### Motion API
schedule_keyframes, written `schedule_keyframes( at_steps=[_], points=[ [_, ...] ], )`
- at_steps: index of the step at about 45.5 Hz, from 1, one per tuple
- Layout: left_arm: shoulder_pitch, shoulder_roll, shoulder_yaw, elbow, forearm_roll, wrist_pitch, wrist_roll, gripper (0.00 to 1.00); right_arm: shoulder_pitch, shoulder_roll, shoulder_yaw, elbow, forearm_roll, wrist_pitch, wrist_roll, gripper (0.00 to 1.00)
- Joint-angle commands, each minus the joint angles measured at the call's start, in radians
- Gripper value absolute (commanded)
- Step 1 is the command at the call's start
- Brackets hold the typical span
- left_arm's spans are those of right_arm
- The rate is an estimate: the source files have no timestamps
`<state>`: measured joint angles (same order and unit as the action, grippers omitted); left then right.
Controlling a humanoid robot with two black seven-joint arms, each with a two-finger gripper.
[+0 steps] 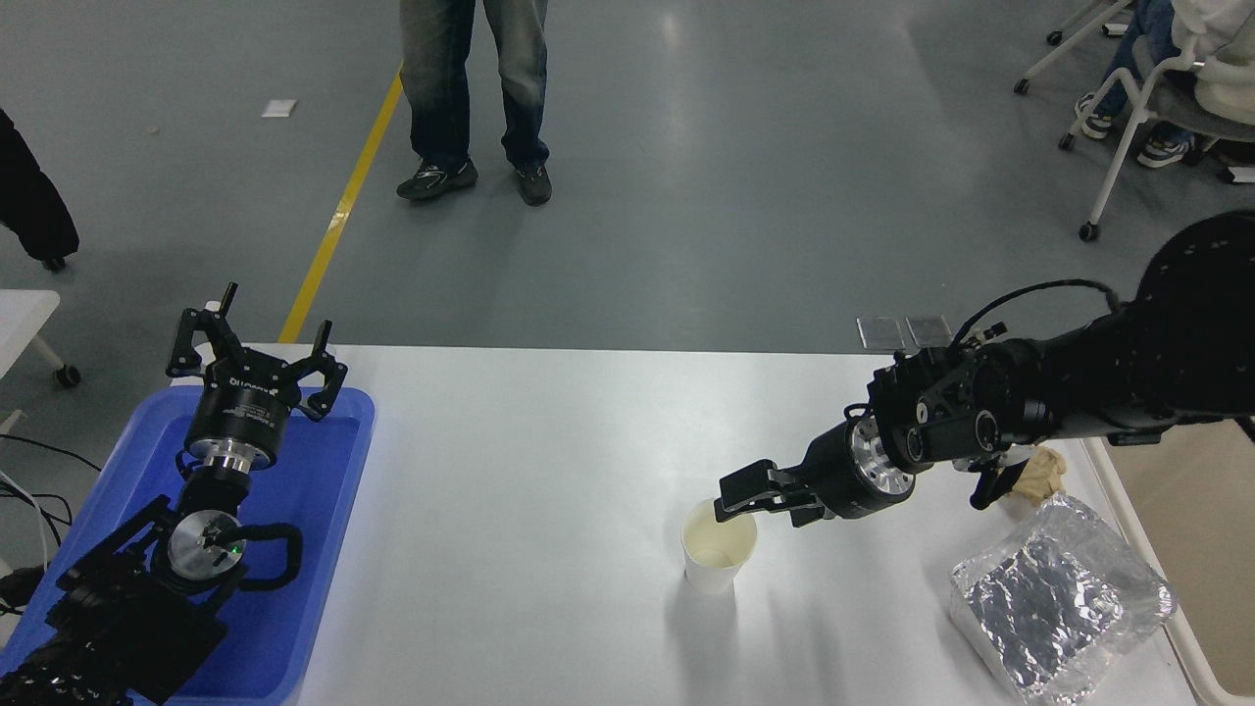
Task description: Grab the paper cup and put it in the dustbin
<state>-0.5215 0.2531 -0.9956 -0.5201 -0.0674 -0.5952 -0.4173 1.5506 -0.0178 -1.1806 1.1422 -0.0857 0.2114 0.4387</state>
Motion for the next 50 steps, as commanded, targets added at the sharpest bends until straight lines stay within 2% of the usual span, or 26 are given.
schedule_keyframes(
  at_steps=[1,13,24,29,35,39,40,50],
  points=[
    [0.000,0.000,0.000,0.000,0.000,0.000,0.000,1.00,-0.090,0.018,-0.011,-0.067,0.027,-0.061,0.000,1.00],
    [0.000,0.000,0.000,0.000,0.000,0.000,0.000,1.00,-0.170,0.018,-0.019,-0.145,0.000,-0.116,0.003,1.00],
    [0.000,0.000,0.000,0.000,-0.002,0.000,0.000,1.00,-0.178,0.018,-0.019,-0.144,-0.022,-0.121,0.014,0.93],
    [0.000,0.000,0.000,0.000,0.000,0.000,0.000,1.00,-0.173,0.018,-0.017,-0.137,-0.066,-0.124,0.026,0.75],
    [0.001,0.000,0.002,-0.001,0.000,0.000,0.000,1.00,-0.159,0.018,-0.019,-0.127,-0.164,-0.170,0.072,0.40],
    [0.000,0.000,0.000,0.000,0.000,0.000,0.000,1.00,-0.144,0.018,-0.024,-0.121,-0.230,-0.194,0.075,0.06],
    [0.000,0.000,0.002,0.000,-0.002,0.000,0.000,1.00,-0.141,0.018,-0.028,-0.121,-0.242,-0.196,0.075,0.00],
    [0.000,0.000,0.000,0.000,0.000,0.000,0.000,1.00,-0.119,0.018,-0.053,-0.121,-0.255,-0.202,0.074,0.00]
  ],
)
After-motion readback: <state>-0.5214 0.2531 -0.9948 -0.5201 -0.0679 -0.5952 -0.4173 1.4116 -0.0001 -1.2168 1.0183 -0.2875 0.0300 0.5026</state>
